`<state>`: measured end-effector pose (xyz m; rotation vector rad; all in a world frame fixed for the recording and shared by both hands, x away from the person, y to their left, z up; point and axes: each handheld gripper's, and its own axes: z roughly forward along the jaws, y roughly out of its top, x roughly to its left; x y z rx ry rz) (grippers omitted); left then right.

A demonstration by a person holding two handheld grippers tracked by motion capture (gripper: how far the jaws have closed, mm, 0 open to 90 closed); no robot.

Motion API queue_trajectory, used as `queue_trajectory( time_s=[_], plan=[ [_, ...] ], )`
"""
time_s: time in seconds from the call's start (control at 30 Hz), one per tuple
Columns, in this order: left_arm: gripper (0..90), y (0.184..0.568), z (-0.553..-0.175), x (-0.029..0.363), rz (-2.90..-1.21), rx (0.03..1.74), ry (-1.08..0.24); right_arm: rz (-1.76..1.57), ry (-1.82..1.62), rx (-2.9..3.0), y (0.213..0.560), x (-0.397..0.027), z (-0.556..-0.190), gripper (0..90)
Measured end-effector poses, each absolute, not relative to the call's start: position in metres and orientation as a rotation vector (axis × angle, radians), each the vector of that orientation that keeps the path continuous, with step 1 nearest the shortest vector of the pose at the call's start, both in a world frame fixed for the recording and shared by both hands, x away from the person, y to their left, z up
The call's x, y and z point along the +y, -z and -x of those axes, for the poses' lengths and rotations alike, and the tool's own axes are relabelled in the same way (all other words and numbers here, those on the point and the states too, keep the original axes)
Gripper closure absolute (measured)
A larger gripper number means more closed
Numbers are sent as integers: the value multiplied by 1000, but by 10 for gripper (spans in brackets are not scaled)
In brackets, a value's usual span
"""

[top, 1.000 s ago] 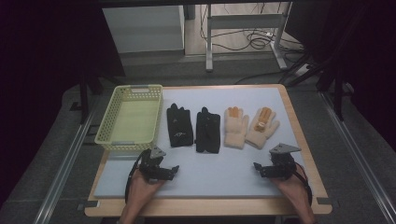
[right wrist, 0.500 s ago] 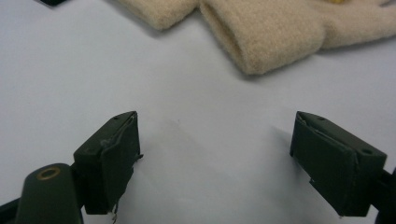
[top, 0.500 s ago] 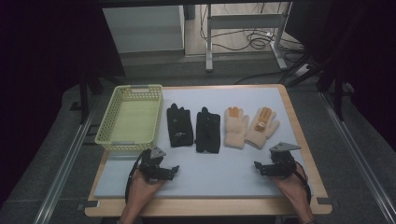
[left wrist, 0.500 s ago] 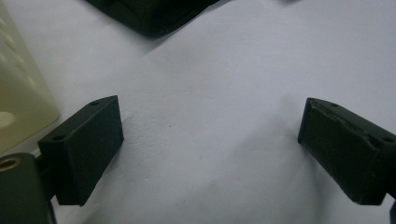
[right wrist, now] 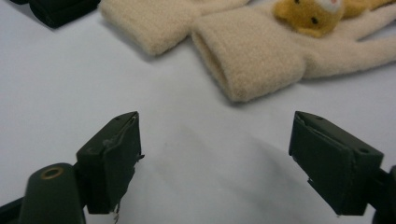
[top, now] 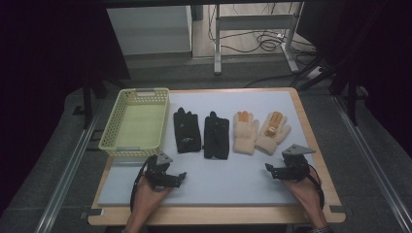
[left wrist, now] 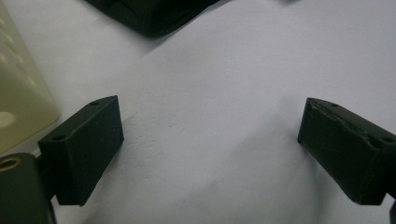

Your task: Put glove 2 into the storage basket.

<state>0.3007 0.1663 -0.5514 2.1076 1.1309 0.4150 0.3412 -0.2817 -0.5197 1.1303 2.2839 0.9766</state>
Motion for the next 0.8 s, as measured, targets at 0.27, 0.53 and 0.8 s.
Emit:
queue_trajectory(
  time_s=[0.27, 0.53, 0.8],
  plan=[
    [71, 551, -301, 166, -2108, 1131, -414, -1126, -981, 2298, 515, -284, -355, 211],
    [71, 551, -301, 166, -2107, 1131, -415, -1120, -976, 2290, 507, -283, -369, 249],
    [71, 551, -301, 166, -2107, 1132, -414, -1128, -1049, 2270, 497, -278, -383, 308]
  ],
)
